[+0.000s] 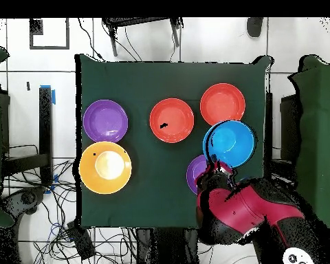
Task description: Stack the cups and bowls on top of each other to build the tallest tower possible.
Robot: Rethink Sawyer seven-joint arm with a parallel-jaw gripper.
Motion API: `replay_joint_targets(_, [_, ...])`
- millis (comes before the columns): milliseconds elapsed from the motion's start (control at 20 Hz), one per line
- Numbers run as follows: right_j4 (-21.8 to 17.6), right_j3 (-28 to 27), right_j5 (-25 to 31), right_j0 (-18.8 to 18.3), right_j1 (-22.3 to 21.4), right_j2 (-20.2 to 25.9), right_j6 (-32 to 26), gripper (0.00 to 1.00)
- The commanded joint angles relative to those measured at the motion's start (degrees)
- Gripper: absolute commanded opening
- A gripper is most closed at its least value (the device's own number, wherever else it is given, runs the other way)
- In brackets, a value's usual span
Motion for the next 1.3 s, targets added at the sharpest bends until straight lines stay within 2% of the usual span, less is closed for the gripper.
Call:
replay_joint_targets(50, [-5.35, -0.94, -0.66, 1.53, 3.57, -1.8, -1.55, 0.0])
replay_joint_targets(350, [-6.69, -1.1, -1.54, 4.35, 3.01, -4.07, 1.91, 0.0])
replay_joint_targets(750, [-6.34, -1.4, -1.57, 3.59, 3.73, -3.68, 0.47, 0.0])
replay_joint_targets(1300, [-7.4, -2.03, -3.02, 5.72, 4.07, -5.46, 2.22, 0.0])
